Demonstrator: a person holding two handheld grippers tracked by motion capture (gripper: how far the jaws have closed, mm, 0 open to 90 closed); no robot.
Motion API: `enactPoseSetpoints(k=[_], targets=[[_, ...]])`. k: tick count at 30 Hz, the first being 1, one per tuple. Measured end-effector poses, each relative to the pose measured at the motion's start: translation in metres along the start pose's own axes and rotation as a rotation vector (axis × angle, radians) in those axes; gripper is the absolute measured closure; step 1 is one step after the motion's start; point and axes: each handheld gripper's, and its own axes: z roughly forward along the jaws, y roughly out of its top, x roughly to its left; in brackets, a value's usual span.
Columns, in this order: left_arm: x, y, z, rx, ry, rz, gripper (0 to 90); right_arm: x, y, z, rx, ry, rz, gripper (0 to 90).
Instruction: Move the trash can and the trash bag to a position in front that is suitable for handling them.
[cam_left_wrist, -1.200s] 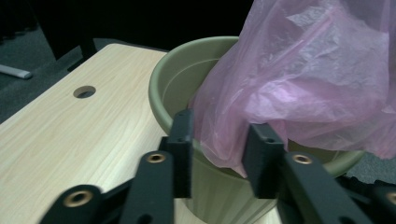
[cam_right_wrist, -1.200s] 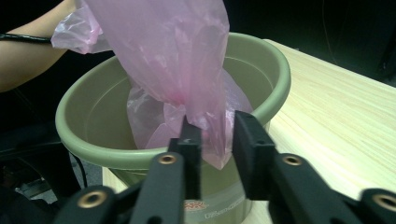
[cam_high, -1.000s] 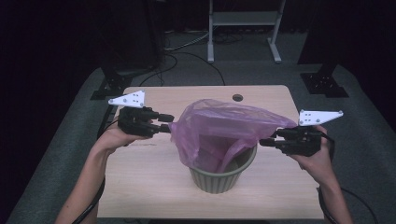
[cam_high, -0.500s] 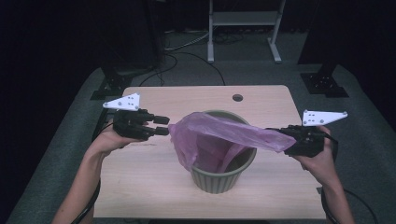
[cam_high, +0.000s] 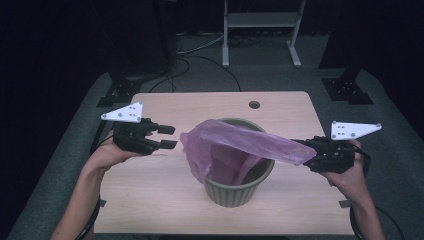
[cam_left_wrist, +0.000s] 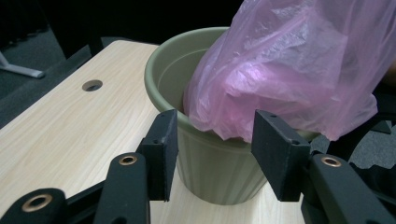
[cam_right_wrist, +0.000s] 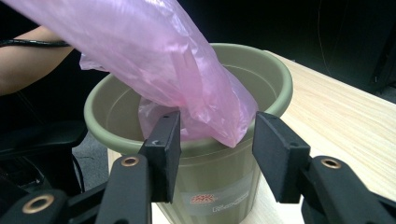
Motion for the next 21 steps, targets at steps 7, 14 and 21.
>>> enactPoseSetpoints(k=[7, 14, 21], targets=[[-0.005, 0.004, -0.008, -0.008, -0.002, 0.008, 48.5, 0.004, 0.005, -0.008, -0.009, 0.004, -0.009, 50.0], [-0.010, 0.012, -0.011, -0.014, -0.003, 0.023, 48.8, 0.001, 0.006, -0.016, 0.012, -0.035, 0.000, 51.3], [-0.013, 0.017, -0.017, -0.041, -0.003, 0.025, 47.6, -0.005, 0.004, -0.028, 0.000, -0.080, 0.034, 51.2]])
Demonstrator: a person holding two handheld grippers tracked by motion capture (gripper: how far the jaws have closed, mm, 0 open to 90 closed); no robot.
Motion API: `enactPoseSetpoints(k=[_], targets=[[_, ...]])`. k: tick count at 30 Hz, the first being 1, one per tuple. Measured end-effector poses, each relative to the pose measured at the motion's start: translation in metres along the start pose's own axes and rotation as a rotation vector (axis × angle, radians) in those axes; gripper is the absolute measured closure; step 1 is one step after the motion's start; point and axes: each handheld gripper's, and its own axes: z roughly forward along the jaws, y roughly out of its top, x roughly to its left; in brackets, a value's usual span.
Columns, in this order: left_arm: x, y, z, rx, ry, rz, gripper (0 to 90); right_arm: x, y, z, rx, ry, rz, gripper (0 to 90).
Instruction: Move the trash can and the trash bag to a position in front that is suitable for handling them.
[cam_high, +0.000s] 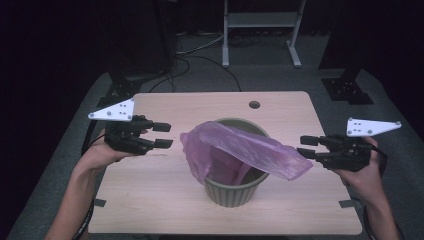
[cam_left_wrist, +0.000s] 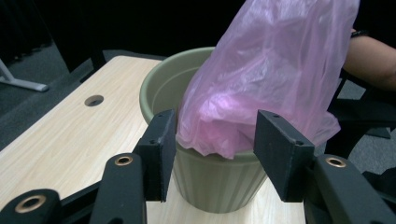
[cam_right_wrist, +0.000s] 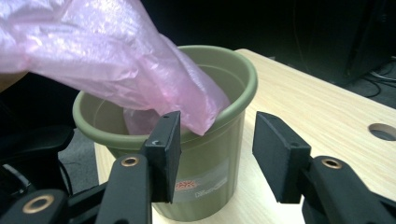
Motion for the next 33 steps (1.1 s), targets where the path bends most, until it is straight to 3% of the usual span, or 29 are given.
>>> enactPoseSetpoints(k=[12, 22, 28, 33], targets=[[-0.013, 0.022, -0.003, -0.018, -0.027, 0.037, 46.7, 0.014, 0.034, -0.017, -0.054, -0.017, -0.034, 50.8], [-0.024, 0.036, -0.001, 0.010, -0.051, 0.071, 46.0, 0.035, 0.065, -0.016, -0.049, 0.046, -0.079, 48.6], [-0.027, 0.040, -0.002, 0.016, -0.053, 0.067, 42.3, 0.044, 0.075, -0.016, -0.010, 0.074, -0.083, 45.3], [-0.032, 0.041, 0.001, 0.015, -0.066, 0.081, 40.9, 0.059, 0.082, -0.017, -0.020, 0.125, -0.111, 43.7]])
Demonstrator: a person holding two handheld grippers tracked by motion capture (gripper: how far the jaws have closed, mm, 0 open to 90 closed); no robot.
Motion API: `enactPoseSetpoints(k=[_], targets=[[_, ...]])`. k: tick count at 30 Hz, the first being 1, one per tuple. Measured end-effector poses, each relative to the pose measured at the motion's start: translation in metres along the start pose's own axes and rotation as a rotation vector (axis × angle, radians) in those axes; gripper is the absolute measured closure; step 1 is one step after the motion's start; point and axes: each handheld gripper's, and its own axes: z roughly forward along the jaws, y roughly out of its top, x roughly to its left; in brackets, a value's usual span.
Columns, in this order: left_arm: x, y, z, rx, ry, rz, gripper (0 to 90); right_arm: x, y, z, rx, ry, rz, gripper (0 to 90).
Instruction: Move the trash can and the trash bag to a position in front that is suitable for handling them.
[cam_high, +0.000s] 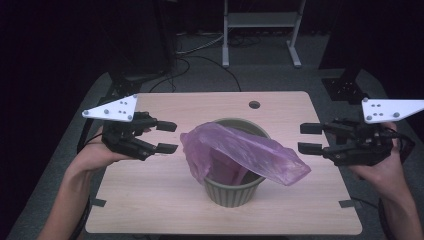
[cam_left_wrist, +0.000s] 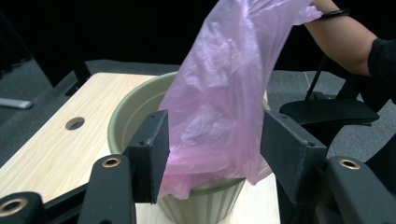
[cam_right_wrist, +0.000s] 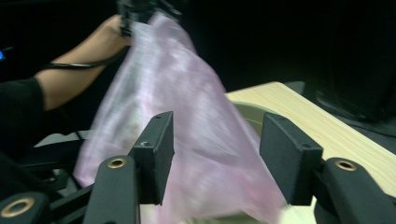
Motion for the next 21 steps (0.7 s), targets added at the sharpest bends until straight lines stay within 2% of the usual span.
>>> enactPoseSetpoints(k=[9, 13, 18, 21], targets=[[-0.008, 0.008, 0.008, 0.013, -0.020, 0.030, 39.7, 0.024, 0.011, 0.020, 0.040, 0.090, -0.057, 41.1], [-0.008, 0.009, 0.013, 0.019, -0.016, 0.029, 38.9, 0.028, 0.011, 0.027, 0.061, 0.090, -0.071, 41.2], [-0.007, 0.004, 0.023, 0.046, 0.001, 0.031, 40.4, 0.024, 0.004, 0.037, 0.111, 0.057, -0.073, 42.8], [-0.006, 0.001, 0.026, 0.050, 0.010, 0.030, 46.1, 0.020, -0.001, 0.041, 0.137, 0.033, -0.071, 49.5]])
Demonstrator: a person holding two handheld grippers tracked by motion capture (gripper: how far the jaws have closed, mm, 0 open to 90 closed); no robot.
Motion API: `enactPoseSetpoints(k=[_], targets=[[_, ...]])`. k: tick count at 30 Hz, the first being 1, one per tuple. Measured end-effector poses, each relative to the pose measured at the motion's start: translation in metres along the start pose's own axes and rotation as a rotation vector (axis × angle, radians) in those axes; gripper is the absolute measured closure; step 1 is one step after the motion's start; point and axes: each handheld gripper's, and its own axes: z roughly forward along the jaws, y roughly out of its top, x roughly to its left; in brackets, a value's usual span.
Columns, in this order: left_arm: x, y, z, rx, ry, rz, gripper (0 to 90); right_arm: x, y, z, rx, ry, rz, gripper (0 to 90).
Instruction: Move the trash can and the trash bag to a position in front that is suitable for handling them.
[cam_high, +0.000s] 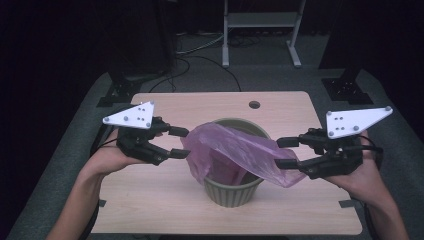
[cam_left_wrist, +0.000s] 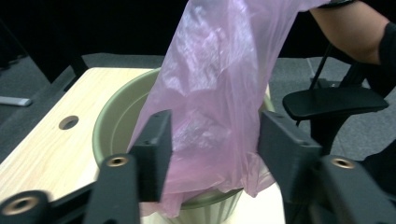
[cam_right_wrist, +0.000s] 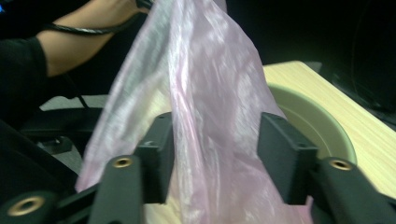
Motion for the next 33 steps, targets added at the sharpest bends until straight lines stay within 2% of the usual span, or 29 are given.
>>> enactPoseSetpoints(k=[5, 7, 11, 13, 18, 21, 24, 28, 30, 33], targets=[[0.001, -0.005, 0.008, 0.029, 0.012, -0.003, 61.4, -0.009, -0.011, 0.004, 0.033, -0.039, 0.037, 64.4], [0.002, -0.008, 0.011, 0.044, 0.034, 0.005, 69.8, -0.014, -0.016, 0.006, 0.048, -0.062, 0.060, 72.1], [0.001, -0.013, 0.015, 0.059, 0.046, 0.022, 83.6, -0.025, -0.027, 0.010, 0.066, -0.080, 0.110, 84.5], [0.001, -0.017, 0.016, 0.070, 0.047, 0.011, 87.9, -0.029, -0.032, 0.011, 0.072, -0.075, 0.124, 88.7], [0.001, -0.025, 0.015, 0.093, 0.037, -0.009, 89.8, -0.033, -0.044, 0.015, 0.101, -0.058, 0.153, 90.0], [0.000, -0.029, 0.012, 0.118, 0.011, -0.024, 89.9, -0.033, -0.051, 0.015, 0.120, -0.043, 0.167, 90.0], [-0.002, -0.030, 0.004, 0.103, -0.007, -0.029, 89.8, -0.033, -0.056, 0.013, 0.138, -0.029, 0.178, 90.0], [-0.005, -0.025, -0.008, 0.086, 0.005, -0.018, 89.9, -0.032, -0.058, 0.008, 0.137, -0.006, 0.175, 90.0], [-0.007, -0.021, -0.011, 0.095, 0.008, -0.010, 89.9, -0.030, -0.056, 0.007, 0.135, 0.004, 0.167, 90.0], [-0.006, -0.017, -0.012, 0.116, 0.028, -0.024, 90.0, -0.030, -0.052, 0.005, 0.130, 0.005, 0.157, 90.0]])
